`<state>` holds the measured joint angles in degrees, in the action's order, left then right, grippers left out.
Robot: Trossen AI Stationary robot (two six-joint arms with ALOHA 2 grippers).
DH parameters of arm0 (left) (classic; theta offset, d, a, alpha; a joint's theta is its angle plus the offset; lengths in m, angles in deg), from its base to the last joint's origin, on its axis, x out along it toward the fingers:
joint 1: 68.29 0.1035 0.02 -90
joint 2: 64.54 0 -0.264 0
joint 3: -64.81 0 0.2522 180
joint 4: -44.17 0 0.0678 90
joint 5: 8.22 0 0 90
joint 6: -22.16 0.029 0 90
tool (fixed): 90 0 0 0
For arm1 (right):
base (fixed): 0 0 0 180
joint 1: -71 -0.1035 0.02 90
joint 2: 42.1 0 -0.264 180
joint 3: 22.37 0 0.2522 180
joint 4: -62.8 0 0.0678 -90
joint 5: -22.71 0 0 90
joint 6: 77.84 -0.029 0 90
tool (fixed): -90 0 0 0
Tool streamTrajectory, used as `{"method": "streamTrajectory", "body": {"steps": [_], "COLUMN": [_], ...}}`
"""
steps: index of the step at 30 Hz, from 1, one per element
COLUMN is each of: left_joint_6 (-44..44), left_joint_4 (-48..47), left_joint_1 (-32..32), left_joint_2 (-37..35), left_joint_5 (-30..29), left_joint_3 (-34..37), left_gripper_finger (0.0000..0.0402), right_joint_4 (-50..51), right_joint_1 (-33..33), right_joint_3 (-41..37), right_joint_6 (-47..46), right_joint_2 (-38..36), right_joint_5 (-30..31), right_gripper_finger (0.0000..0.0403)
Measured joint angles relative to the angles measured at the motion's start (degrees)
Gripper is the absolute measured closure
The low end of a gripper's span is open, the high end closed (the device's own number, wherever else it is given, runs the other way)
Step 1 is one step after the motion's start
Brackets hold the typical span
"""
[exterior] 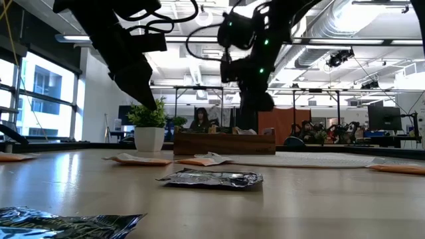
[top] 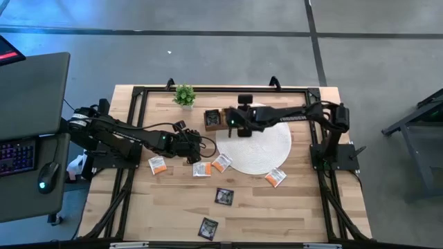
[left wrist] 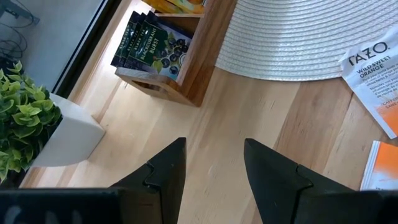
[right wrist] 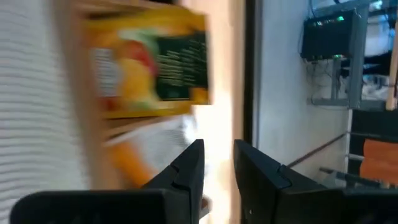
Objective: Pick & Place Tea
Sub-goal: Put the white tea bag into the right section of the wooden organizer
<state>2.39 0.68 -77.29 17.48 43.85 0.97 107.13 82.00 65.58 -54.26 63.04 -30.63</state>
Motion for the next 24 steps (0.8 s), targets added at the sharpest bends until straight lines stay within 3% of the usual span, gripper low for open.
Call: {"method": "streamTrajectory", "body": {"steps": [5, 12, 18, 24], "left_joint_6": [0.0, -0.1, -0.2, -0.1], "left_joint_4": [0.0, 0.1, 0.2, 0.3], "left_joint_1": [0.0, 0.0, 0.0, 0.0], "left_joint_2": [0.0, 0.0, 0.0, 0.0], "left_joint_5": [0.0, 0.0, 0.0, 0.0], "left_joint_3": [0.0, 0.0, 0.0, 0.0], "left_gripper_finger": [0.0244, 0.0244, 0.0244, 0.0244], "right_joint_4": [12.0, 28.8, 39.4, 38.2], "right_joint_1": [-7.1, -16.0, -22.3, -26.6], "right_joint_3": [0.0, 0.0, -1.4, -9.5], "right_joint_6": [-14.1, -36.2, -57.1, -66.2], "right_joint_2": [-3.3, -9.0, -9.4, -9.7], "right_joint_5": [-3.1, -27.0, -31.3, -34.2], "right_gripper_finger": [0.0320, 0.0320, 0.0320, 0.0320]}}
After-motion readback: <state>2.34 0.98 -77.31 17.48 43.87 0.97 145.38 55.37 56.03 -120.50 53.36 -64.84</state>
